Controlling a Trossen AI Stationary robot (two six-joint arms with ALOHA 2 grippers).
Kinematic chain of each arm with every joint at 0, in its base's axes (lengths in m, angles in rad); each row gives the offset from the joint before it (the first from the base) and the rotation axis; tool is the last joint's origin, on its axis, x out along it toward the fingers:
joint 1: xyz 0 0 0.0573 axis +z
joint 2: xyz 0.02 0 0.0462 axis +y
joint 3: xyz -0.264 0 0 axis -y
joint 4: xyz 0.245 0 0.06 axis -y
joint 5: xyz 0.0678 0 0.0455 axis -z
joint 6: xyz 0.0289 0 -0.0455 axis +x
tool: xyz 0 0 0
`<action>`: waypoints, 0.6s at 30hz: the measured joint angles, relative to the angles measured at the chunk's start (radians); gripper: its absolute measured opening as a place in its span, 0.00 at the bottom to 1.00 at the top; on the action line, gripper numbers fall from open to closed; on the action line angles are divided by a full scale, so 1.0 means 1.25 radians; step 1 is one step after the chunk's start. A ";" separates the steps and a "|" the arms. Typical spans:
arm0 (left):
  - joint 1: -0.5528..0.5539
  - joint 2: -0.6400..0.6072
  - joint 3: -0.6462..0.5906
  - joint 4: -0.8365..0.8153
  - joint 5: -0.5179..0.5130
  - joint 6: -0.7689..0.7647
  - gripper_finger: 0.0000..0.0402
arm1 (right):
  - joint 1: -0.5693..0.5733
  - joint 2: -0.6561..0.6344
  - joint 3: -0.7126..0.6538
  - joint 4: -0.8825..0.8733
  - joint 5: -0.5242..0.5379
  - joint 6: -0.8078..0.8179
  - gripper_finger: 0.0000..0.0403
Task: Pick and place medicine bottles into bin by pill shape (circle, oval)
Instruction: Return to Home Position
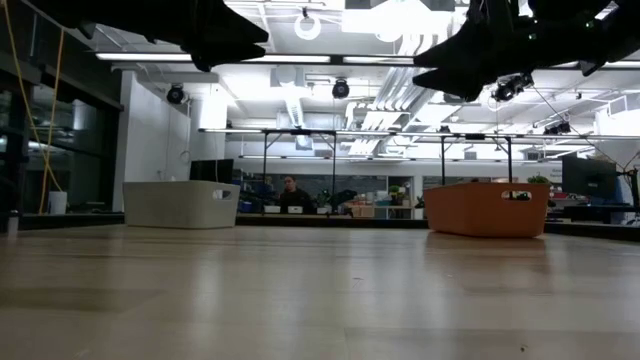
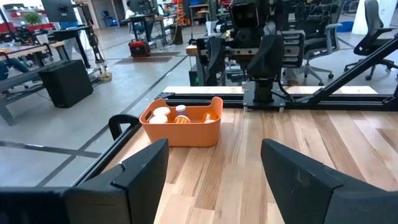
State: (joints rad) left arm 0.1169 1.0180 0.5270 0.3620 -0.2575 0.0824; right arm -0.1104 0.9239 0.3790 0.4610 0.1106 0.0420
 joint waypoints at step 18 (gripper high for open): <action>-0.002 -0.076 0.001 -0.221 -0.017 -0.076 0.58 | 0.000 0.000 -0.001 -0.013 -0.008 -0.019 0.68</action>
State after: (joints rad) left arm 0.1142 0.9230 0.5278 0.0860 -0.2786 -0.0125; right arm -0.1104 0.9241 0.3782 0.4442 0.1005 0.0181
